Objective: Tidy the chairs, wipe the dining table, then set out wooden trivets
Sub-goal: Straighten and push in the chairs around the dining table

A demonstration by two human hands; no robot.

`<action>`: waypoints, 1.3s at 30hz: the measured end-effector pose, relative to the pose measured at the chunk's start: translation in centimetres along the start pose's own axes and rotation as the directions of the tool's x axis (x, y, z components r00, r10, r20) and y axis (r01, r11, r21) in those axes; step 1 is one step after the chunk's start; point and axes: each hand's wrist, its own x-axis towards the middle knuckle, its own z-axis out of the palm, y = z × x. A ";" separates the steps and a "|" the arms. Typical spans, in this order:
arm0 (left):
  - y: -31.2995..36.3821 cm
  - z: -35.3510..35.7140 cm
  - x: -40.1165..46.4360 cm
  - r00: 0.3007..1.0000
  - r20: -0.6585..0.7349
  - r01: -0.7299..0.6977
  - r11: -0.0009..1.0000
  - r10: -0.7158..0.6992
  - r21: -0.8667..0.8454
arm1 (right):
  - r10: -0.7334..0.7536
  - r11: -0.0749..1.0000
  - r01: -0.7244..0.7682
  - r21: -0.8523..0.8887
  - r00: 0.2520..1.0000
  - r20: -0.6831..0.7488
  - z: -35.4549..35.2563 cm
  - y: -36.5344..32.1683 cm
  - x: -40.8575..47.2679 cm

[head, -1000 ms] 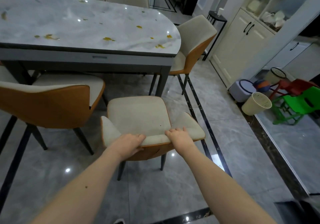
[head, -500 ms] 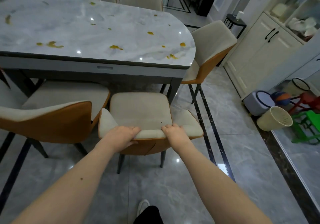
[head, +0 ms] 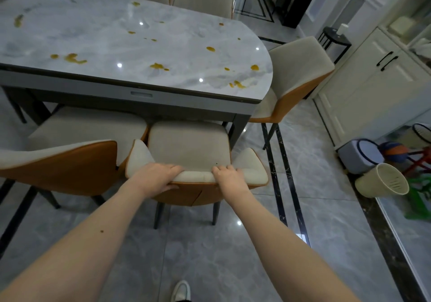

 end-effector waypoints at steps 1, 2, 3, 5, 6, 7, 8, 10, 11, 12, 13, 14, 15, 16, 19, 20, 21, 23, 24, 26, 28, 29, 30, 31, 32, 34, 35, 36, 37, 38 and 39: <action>0.2 0.1 -0.1 1.000 -0.010 0.021 1.000 -0.021 -0.011 | 0.010 1.000 -0.010 -0.001 1.000 -0.003 0.0 -0.1 -0.1; 0.4 0.2 -0.2 0.999 -0.024 0.045 0.999 -0.045 -0.017 | 0.023 1.000 -0.023 -0.002 1.000 -0.010 0.0 -0.3 -0.2; 0.8 0.3 -0.4 0.996 -0.037 0.075 0.997 -0.076 -0.014 | 0.038 0.999 -0.038 -0.001 0.999 -0.021 -0.1 -0.5 -0.4; 1.5 0.4 -0.5 0.988 -0.039 0.147 0.989 -0.146 0.013 | 0.074 0.997 -0.074 -0.005 0.997 -0.039 -0.1 -1.0 -0.8; 2.0 0.4 -0.6 0.982 -0.029 0.186 0.982 -0.186 0.031 | 0.091 0.996 -0.092 -0.011 0.995 -0.047 -0.1 -1.3 -1.0; 2.6 0.3 -0.5 0.975 -0.014 0.224 0.973 -0.224 0.049 | 0.111 0.994 -0.112 -0.016 0.992 -0.055 -0.2 -1.5 -1.3; 3.1 0.2 -0.5 0.966 -0.002 0.259 0.963 -0.260 0.067 | 0.130 0.991 -0.132 -0.018 0.989 -0.065 -0.2 -1.9 -1.6; 4.0 0.1 -0.8 0.950 -0.009 0.312 0.947 -0.312 0.079 | 0.154 0.987 -0.157 -0.022 0.985 -0.078 -0.4 -2.4 -2.3; 4.3 0.2 -1.1 0.945 -0.023 0.328 0.942 -0.327 0.068 | 0.160 0.987 -0.162 -0.022 0.984 -0.082 -0.4 -2.6 -2.6; 4.6 0.1 -1.7 0.943 -0.038 0.333 0.942 -0.331 0.050 | 0.166 0.985 -0.168 -0.023 0.982 -0.085 -0.5 -2.9 -3.1; 4.7 0.1 -2.1 0.942 -0.057 0.332 0.943 -0.330 0.032 | 0.169 0.985 -0.172 -0.024 0.981 -0.094 -0.6 -3.1 -3.5; 4.9 0.1 -2.7 0.943 -0.077 0.326 0.945 -0.323 0.017 | 0.173 0.984 -0.177 -0.026 0.980 -0.103 -0.7 -3.4 -4.1; 4.9 0.0 -3.1 0.944 -0.093 0.320 0.947 -0.318 0.008 | 0.174 0.984 -0.178 -0.027 0.978 -0.111 -0.7 -3.7 -4.6; 5.1 -0.1 -3.6 0.944 -0.100 0.315 0.949 -0.313 0.003 | 0.176 0.984 -0.179 -0.020 0.977 -0.117 -0.7 -4.0 -5.2; 5.7 -0.4 -4.9 0.947 -0.083 0.309 0.951 -0.309 -0.017 | 0.174 0.985 -0.173 0.018 0.974 -0.147 -0.8 -4.8 -6.9; 5.8 -0.6 -5.1 0.949 -0.071 0.305 0.952 -0.306 -0.027 | 0.164 0.986 -0.162 0.028 0.973 -0.161 -0.9 -4.9 -7.4; 6.0 -0.8 -5.6 0.954 -0.058 0.294 0.955 -0.295 -0.031 | 0.154 0.988 -0.149 0.040 0.972 -0.177 -0.9 -5.2 -8.1; 6.4 -1.2 -6.3 0.962 -0.044 0.269 0.963 -0.270 -0.017 | 0.143 0.989 -0.133 0.059 0.966 -0.214 -1.1 -5.7 -9.5; 6.6 -1.3 -6.5 0.964 -0.042 0.262 0.965 -0.262 -0.005 | 0.146 0.989 -0.134 0.064 0.962 -0.230 -1.1 -5.8 -10.0; 7.3 -1.5 -6.9 0.967 -0.037 0.253 0.967 -0.253 -0.001 | 0.161 0.987 -0.150 0.064 0.956 -0.247 -1.2 -5.9 -11.2; 8.3 -1.6 -7.2 0.966 -0.029 0.257 0.966 -0.258 -0.022 | 0.181 0.983 -0.168 0.074 0.953 -0.242 -1.1 -5.7 -12.5; 8.9 -1.7 -7.4 0.968 -0.015 0.250 0.968 -0.251 -0.016 | 0.191 0.981 -0.177 0.079 0.953 -0.235 -1.0 -5.5 -13.1; 9.5 -1.8 -7.6 0.972 0.005 0.234 0.972 -0.234 0.003 | 0.198 0.980 -0.186 0.076 0.954 -0.223 -1.0 -5.3 -13.7; 10.2 -1.9 -7.8 0.977 0.033 0.208 0.978 -0.209 0.031 | 0.204 0.979 -0.193 0.069 0.955 -0.214 -0.9 -4.9 -14.4; 10.9 -1.9 -7.7 0.981 0.056 0.182 0.982 -0.185 0.053 | 0.207 0.978 -0.199 0.060 0.956 -0.210 -0.8 -4.6 -14.9; 12.2 -2.3 -7.3 0.986 0.085 0.138 0.987 -0.144 0.078 | 0.231 0.973 -0.222 0.062 0.948 -0.221 -0.9 -3.7 -15.6; 13.0 -2.7 -6.8 0.988 0.086 0.117 0.989 -0.124 0.087 | 0.254 0.967 -0.241 0.083 0.937 -0.239 -1.0 -3.0 -16.0; 13.8 -3.0 -6.0 0.992 0.073 0.100 0.991 -0.107 0.093 | 0.278 0.960 -0.258 0.111 0.927 -0.250 -1.2 -2.3 -16.4; 14.5 -3.3 -5.3 0.994 0.059 0.085 0.992 -0.091 0.095 | 0.296 0.954 -0.271 0.129 0.918 -0.263 -1.4 -1.4 -16.8; 15.3 -3.7 -4.5 0.996 0.045 0.071 0.993 -0.076 0.095 | 0.305 0.951 -0.276 0.142 0.913 -0.272 -1.5 -0.6 -17.1; 16.2 -4.0 -3.8 0.998 0.032 0.053 0.994 -0.056 0.091 | 0.314 0.948 -0.280 0.153 0.907 -0.280 -1.5 0.4 -17.5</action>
